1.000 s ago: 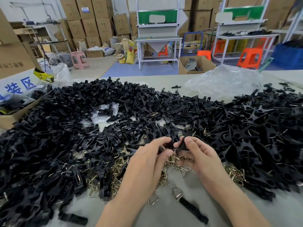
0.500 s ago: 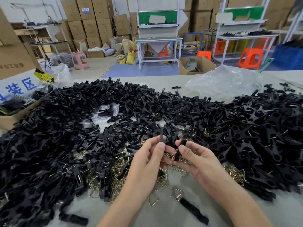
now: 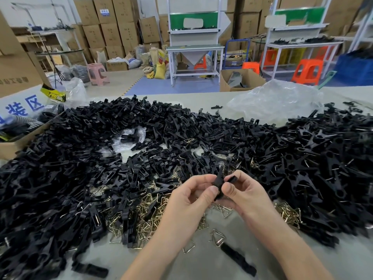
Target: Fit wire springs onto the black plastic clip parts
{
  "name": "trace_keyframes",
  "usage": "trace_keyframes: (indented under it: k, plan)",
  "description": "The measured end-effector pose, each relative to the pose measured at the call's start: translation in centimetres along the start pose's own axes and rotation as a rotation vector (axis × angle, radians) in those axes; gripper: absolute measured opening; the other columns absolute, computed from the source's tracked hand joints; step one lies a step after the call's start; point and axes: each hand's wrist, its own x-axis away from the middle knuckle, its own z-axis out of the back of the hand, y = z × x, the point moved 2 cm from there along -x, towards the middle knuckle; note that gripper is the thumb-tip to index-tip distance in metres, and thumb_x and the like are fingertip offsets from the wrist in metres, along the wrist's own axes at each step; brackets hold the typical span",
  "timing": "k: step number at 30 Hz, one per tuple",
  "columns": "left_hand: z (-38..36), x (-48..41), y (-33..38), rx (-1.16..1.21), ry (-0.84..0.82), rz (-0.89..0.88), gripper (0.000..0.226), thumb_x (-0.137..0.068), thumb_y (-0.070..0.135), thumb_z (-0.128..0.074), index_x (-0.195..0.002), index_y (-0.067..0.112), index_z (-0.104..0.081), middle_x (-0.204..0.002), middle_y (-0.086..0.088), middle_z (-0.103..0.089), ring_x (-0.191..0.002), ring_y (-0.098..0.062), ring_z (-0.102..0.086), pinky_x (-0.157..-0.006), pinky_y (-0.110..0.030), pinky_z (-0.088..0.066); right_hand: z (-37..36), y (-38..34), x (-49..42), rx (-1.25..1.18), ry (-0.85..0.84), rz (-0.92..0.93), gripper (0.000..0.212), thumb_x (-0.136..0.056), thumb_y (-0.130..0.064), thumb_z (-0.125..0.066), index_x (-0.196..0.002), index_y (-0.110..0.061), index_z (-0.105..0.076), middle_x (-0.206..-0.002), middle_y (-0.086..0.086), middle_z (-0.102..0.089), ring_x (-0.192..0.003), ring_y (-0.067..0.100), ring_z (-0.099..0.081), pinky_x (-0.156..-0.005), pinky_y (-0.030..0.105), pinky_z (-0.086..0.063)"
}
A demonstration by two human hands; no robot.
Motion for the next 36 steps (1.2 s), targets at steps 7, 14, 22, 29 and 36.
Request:
trace_keyframes:
  k: [7,14,22,29,36]
  plan:
    - [0.0,0.0,-0.2,-0.007,-0.005,0.001,0.019,-0.083,0.035,-0.073,-0.102,0.041,-0.072,-0.088,-0.003,-0.075,-0.080,-0.013,-0.066,-0.079,-0.034,-0.056,0.2,0.3,0.1,0.038,0.003,0.019,0.051,-0.043,-0.052,-0.101,-0.070,-0.024,-0.069,-0.088,0.013,-0.074,-0.086,0.034,-0.074,-0.074,0.036,-0.061]
    - [0.0,0.0,-0.3,-0.033,-0.028,0.004,0.020,-0.082,0.039,-0.070,-0.101,0.045,-0.070,-0.081,0.007,-0.072,-0.076,-0.010,-0.065,-0.080,-0.032,-0.056,0.0,-0.3,0.2,-0.020,0.023,0.064,0.051,-0.044,-0.052,-0.101,-0.071,-0.020,-0.071,-0.081,0.008,-0.075,-0.082,0.029,-0.076,-0.070,0.031,-0.062]
    - [0.1,0.3,-0.4,-0.180,-0.020,-0.050,0.018,-0.092,0.035,-0.071,-0.106,0.044,-0.068,-0.083,0.007,-0.070,-0.073,-0.006,-0.062,-0.069,-0.031,-0.053,-0.2,-0.2,0.5,-0.038,0.016,0.019,0.051,-0.050,-0.046,-0.101,-0.075,-0.017,-0.068,-0.093,0.021,-0.075,-0.093,0.041,-0.075,-0.076,0.033,-0.062]
    - [-1.0,1.3,-0.2,-0.815,0.040,-0.315,0.041,-0.094,0.060,-0.041,-0.133,0.047,-0.044,-0.111,0.030,-0.046,-0.101,0.007,-0.053,-0.082,-0.011,-0.045,-0.4,-0.4,0.6,0.149,0.171,0.058,0.059,-0.035,-0.067,-0.096,-0.066,-0.026,-0.067,-0.079,0.007,-0.073,-0.077,0.016,-0.069,-0.080,0.033,-0.060]
    - [-0.2,0.8,0.1,-0.630,0.150,-0.255,0.036,-0.101,0.033,-0.052,-0.136,0.036,-0.059,-0.103,0.026,-0.057,-0.090,0.003,-0.059,-0.077,-0.008,-0.041,-1.4,-0.4,1.2,0.141,0.026,0.004,0.042,-0.076,-0.031,-0.080,-0.115,-0.018,-0.071,-0.113,0.008,-0.075,-0.109,0.026,-0.071,-0.089,0.030,-0.058]
